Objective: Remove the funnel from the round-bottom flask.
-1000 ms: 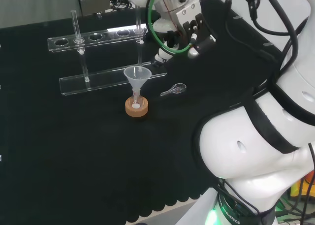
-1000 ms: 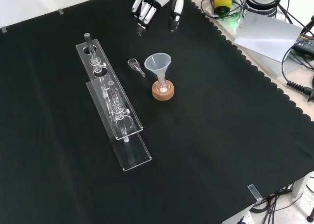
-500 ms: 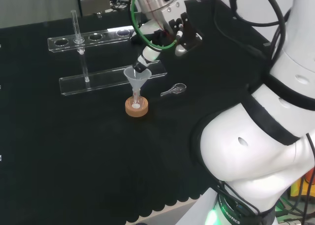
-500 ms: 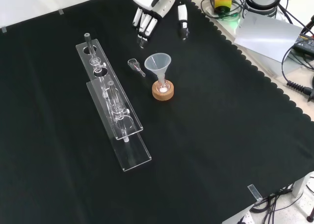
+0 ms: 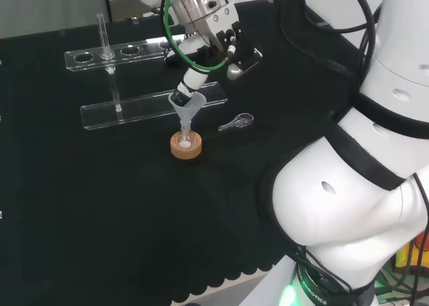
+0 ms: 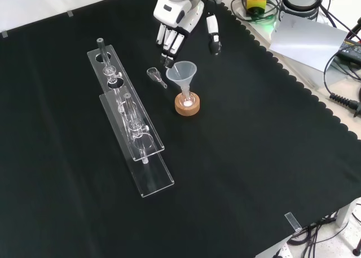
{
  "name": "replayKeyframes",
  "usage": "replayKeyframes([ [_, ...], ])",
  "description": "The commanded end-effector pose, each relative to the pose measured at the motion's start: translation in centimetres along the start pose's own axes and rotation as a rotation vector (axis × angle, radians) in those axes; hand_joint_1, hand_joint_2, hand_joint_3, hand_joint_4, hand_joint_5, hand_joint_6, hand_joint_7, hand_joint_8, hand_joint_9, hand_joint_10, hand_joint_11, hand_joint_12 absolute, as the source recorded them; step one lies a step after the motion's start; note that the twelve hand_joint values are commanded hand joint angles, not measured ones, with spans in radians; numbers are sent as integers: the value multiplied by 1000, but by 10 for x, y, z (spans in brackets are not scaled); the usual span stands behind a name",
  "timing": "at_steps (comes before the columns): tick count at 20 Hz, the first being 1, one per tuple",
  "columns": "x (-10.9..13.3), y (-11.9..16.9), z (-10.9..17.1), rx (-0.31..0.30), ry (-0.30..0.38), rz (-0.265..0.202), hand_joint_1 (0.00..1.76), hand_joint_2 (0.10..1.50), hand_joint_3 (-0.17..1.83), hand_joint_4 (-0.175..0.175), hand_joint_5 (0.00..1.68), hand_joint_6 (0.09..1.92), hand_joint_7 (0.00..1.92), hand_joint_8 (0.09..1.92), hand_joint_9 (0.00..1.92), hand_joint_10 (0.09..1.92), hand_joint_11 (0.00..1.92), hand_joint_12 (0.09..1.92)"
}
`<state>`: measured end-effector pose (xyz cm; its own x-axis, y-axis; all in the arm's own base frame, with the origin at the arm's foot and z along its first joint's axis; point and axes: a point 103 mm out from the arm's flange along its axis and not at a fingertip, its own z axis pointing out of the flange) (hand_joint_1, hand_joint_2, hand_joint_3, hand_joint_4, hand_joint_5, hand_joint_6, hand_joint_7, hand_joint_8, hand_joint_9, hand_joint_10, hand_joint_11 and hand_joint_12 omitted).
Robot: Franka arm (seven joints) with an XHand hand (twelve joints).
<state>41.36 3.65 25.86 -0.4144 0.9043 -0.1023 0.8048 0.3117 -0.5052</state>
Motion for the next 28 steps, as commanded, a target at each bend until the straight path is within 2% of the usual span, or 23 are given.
replayKeyframes([
  [1, 0, 15, 13, 40, -28, 1, 465, 808, -109, 24, 8, 87, 0, 529, 604, 87, 483, 1369],
  [9, -2, 26, 21, 35, -78, 23, 537, 826, -93, 20, 13, 87, 0, 479, 590, 87, 471, 1367],
  [17, -8, 32, 23, 36, -122, 29, 597, 838, -87, 14, 52, 87, 0, 531, 605, 87, 466, 1369],
  [25, -15, 38, 31, 60, -98, 21, 608, 840, -88, 16, 74, 87, 12, 564, 623, 87, 461, 1368],
  [28, -16, 41, 35, 62, -58, 10, 609, 841, -88, 16, 89, 87, 30, 581, 649, 87, 461, 1368],
])
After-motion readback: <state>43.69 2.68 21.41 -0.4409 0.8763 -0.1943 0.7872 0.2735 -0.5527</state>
